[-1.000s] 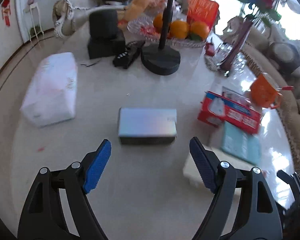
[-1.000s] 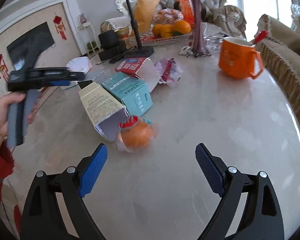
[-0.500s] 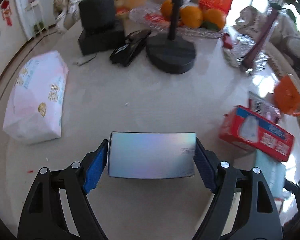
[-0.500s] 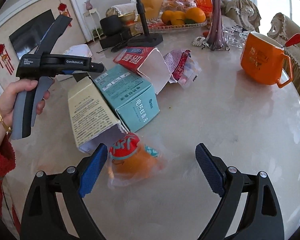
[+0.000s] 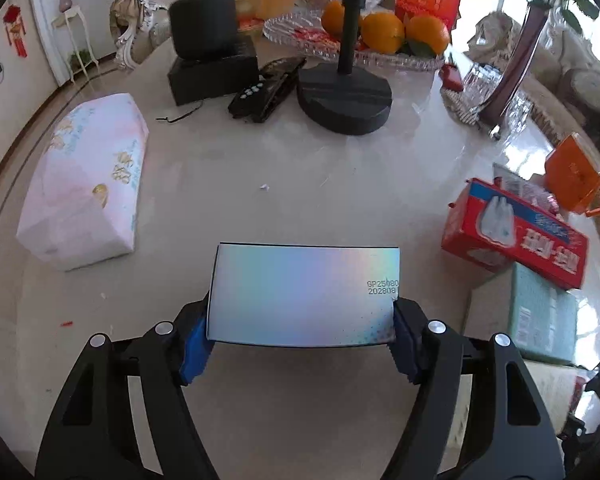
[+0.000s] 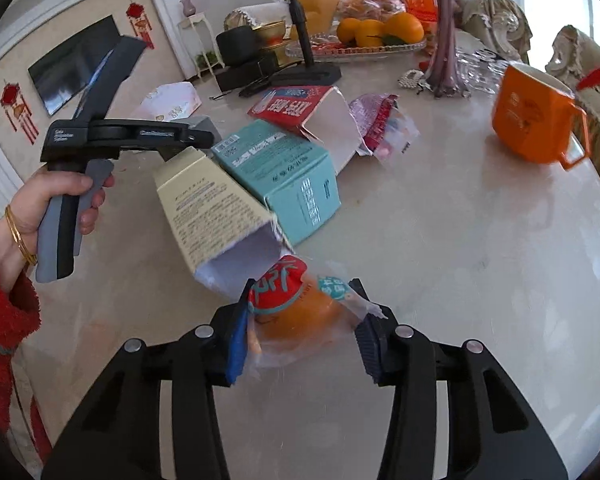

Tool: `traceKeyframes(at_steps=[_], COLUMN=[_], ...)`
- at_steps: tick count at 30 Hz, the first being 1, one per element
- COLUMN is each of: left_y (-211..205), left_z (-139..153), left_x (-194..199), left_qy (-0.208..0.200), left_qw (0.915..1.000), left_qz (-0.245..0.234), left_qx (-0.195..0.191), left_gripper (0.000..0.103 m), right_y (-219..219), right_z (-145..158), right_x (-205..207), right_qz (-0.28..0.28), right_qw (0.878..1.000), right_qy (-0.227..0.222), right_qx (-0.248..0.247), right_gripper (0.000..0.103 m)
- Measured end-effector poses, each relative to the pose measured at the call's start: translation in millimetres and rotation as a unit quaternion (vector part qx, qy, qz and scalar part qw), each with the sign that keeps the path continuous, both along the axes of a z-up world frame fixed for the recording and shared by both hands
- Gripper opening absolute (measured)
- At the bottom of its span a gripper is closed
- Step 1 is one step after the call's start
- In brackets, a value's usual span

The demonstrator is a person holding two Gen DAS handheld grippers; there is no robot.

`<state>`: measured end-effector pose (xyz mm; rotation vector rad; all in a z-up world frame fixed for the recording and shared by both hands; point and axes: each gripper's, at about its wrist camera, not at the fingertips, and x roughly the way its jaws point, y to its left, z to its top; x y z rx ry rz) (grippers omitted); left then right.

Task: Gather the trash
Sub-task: 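Grasp the silver card box with the left gripper while the right grasps the orange snack bag, then carry both items over the wastebasket and open both grippers to drop them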

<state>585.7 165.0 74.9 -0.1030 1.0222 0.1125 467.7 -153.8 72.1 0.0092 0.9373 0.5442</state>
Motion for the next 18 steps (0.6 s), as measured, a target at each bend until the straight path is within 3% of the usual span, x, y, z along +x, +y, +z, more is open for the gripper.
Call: traceKeyframes(at_steps=[9,13,18], left_y=[7.9,10.9,5.7], left_z=[38.6,45.1,48.1], left_x=[-80.8,-145.8,-260.5], left_qy=[-0.042,-0.047,-0.071], left_qw=[0.9986,0.9979,0.996], left_qz=[-0.015,-0.022,-0.04], left_qx=[-0.03,-0.038,-0.039], left_gripper=[0.07,0.07,0.07], right_y=[-30.6,-39.2,-38.8], right_z=[30.5,28.7,27.3], right_x=[-60.1,-110.0,-187.5], right_qz=[-0.029,-0.03,-0.02], right_qw=[0.998,0.998,0.996], right_qy=[-0.025,-0.022,-0.032], right_qx=[0.04,0.057,0.08], right_gripper=[0.043,0.043,0.043])
